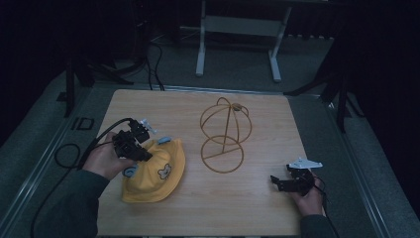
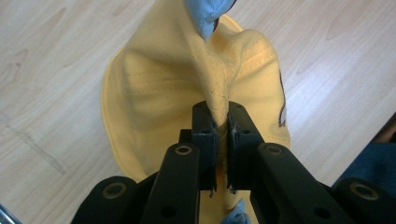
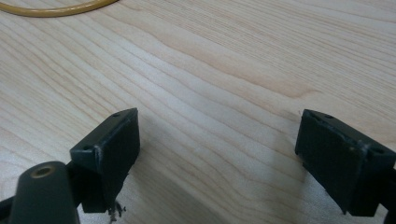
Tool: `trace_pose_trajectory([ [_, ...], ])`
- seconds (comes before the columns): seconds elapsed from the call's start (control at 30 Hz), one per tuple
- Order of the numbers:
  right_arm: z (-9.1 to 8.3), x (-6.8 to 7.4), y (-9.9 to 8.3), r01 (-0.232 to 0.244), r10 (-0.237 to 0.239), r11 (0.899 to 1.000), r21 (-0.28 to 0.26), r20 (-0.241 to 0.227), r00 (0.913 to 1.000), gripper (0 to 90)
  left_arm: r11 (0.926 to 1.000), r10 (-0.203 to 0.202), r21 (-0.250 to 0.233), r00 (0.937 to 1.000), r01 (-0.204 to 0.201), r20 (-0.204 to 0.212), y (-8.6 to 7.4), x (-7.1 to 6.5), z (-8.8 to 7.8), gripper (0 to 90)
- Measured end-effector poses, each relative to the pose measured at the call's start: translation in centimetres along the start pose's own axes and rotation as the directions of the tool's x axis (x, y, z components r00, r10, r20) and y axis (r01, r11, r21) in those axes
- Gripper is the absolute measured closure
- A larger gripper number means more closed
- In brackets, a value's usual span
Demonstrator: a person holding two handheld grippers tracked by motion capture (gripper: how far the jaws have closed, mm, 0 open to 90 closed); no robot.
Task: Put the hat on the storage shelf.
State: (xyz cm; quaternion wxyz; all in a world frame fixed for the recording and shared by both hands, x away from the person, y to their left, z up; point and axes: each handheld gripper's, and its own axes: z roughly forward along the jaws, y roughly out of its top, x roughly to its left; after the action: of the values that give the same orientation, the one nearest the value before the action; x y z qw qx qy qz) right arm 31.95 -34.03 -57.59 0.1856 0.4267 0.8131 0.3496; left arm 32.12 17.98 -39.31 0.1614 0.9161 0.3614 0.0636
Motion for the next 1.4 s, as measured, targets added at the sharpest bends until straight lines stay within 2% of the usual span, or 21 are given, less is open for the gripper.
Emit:
trace_pose_trajectory([
  [0.17,0.0,0.0,0.0,0.001,-0.001,1.000,-0.002,0.001,1.0000,13.8,1.0000,-0.006,0.003,0.9998,0.006,-0.018,0.6,0.6,-0.1,83.7],
  [0.3,0.0,0.0,0.0,0.001,-0.001,1.000,-0.002,0.000,1.0000,13.8,0.9995,-0.027,-0.019,0.9994,0.027,-0.023,1.1,1.4,-0.6,83.6],
  [0.5,0.0,0.0,0.0,-0.001,0.001,1.000,-0.001,0.000,1.0000,13.8,0.9980,-0.040,-0.051,0.9987,0.039,-0.031,1.9,1.8,-1.4,83.6],
  [0.67,0.0,0.0,0.0,-0.001,0.001,1.000,-0.001,0.000,1.0000,13.8,0.9980,-0.035,-0.054,0.9981,0.033,-0.050,2.8,2.0,-1.9,83.6],
  [0.93,0.0,0.0,0.0,-0.001,0.001,1.000,0.000,0.000,1.0000,13.8,0.9985,-0.024,-0.051,0.9983,0.021,-0.053,3.8,2.6,-2.6,83.5],
  [1.07,0.0,0.0,0.0,-0.001,0.001,1.000,-0.002,0.000,1.0000,13.8,0.9973,-0.032,-0.067,0.9987,0.029,-0.041,4.2,3.0,-2.8,83.4],
  [1.3,0.0,0.0,0.0,-0.001,0.001,1.000,-0.001,0.000,1.0000,13.8,0.9953,-0.036,-0.091,0.9983,0.032,-0.045,4.9,3.6,-3.3,83.4],
  [1.4,0.0,0.0,0.0,-0.002,0.002,1.000,-0.003,0.000,1.0000,13.8,0.9933,-0.042,-0.109,0.9988,0.038,-0.027,5.1,4.0,-3.5,83.3],
])
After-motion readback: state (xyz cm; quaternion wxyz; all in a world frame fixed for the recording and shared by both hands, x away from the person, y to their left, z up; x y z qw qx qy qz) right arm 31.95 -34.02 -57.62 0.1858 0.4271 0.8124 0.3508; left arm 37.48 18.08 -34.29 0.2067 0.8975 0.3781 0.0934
